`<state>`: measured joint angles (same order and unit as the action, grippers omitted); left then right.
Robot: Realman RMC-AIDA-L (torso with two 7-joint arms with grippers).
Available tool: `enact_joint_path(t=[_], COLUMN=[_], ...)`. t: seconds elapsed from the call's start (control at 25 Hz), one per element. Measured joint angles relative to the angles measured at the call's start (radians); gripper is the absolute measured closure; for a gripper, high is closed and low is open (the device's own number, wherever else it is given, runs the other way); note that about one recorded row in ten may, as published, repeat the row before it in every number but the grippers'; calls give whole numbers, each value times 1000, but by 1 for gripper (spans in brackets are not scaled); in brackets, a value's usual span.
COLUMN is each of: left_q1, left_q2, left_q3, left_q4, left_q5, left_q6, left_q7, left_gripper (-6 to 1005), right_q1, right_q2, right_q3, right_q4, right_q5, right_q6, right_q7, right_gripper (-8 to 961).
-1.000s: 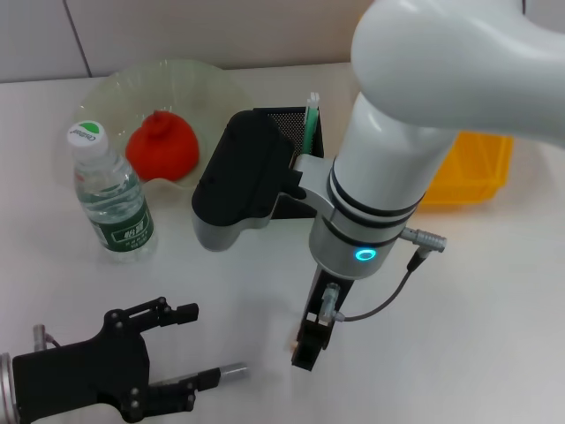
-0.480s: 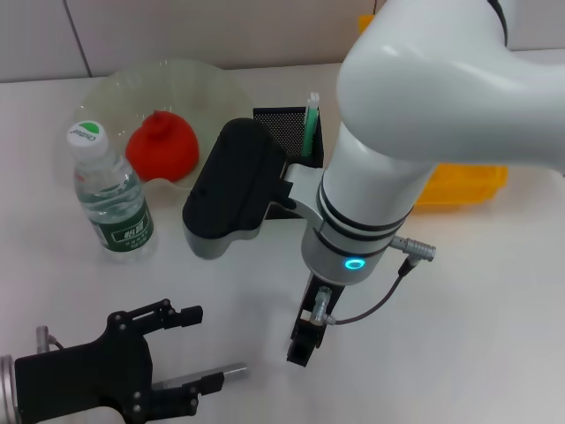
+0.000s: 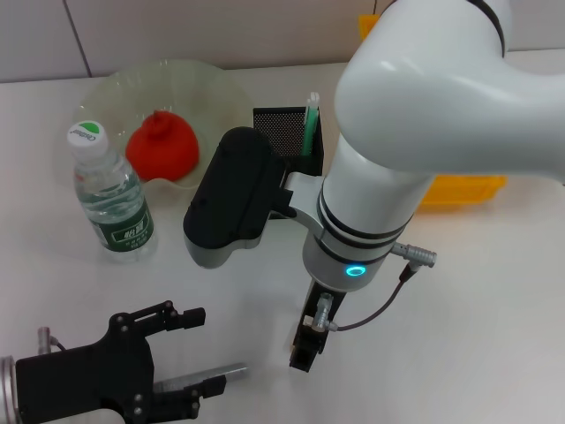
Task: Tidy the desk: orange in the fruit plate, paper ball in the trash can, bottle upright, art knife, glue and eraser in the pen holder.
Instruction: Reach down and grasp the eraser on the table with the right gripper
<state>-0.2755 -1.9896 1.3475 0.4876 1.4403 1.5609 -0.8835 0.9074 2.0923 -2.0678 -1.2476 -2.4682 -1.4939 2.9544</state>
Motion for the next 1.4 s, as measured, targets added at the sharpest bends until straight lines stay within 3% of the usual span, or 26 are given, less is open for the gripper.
enact_joint_path(t=[1.12, 1.4], left_q1=[-1, 3], left_q2=[-3, -3], left_q3=[-5, -8], left_q4=[2, 2], left_q5=[9, 9], left_q6=[8, 15], left_q7=[0, 3], left_gripper=[192, 192], right_q1=[-12, -43], right_q2=[0, 0], right_q3=[-18, 15], right_q4=[-1, -28], right_q5=[0, -2], right_q6=[23, 24], right_q7=[0, 0], right_gripper=[166, 167])
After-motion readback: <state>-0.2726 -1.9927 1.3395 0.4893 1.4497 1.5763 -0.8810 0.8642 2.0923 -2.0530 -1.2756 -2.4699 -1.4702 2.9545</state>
